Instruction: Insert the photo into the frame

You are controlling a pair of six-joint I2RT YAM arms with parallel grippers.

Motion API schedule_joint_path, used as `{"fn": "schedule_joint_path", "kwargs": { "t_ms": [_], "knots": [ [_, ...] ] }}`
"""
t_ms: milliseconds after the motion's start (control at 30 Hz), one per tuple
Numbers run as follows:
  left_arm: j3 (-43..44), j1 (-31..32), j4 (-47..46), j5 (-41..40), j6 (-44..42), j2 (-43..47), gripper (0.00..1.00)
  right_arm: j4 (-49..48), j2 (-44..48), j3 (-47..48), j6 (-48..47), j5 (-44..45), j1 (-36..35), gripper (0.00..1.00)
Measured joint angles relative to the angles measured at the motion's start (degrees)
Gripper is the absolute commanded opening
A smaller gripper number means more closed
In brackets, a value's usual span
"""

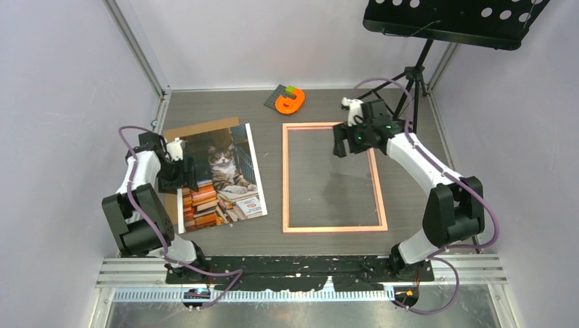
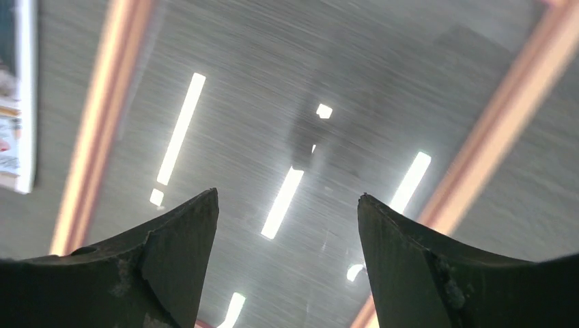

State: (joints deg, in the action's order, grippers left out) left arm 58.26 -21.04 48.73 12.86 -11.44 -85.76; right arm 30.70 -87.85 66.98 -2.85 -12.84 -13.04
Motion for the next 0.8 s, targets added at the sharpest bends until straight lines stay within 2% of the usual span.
{"fn": "schedule_joint_path", "kwargs": {
  "t_ms": [167,367,600,800],
  "knots": [
    [0.00,-0.09,1.16,0.96,-0.04,-2.40,0.74,-1.38,-4.70,8.57,0.76,-2.69,-10.47,0.81],
    [0.09,-0.94,1.55,1.22,0.11,-4.28,0.73,-4.31,-19.61,21.03,3.65,-7.13,-19.41,0.80],
    [0.79,-1.68,2.40,1.22,0.52,-7.54,0.72,-6.71,-32.59,28.72,7.02,-10.80,-24.94,0.78],
    [2.01,-3.45,3.08,1.27,0.55,-7.72,0.72,-8.57,-39.15,32.39,10.47,-13.92,-25.92,0.77]
  ]
}}
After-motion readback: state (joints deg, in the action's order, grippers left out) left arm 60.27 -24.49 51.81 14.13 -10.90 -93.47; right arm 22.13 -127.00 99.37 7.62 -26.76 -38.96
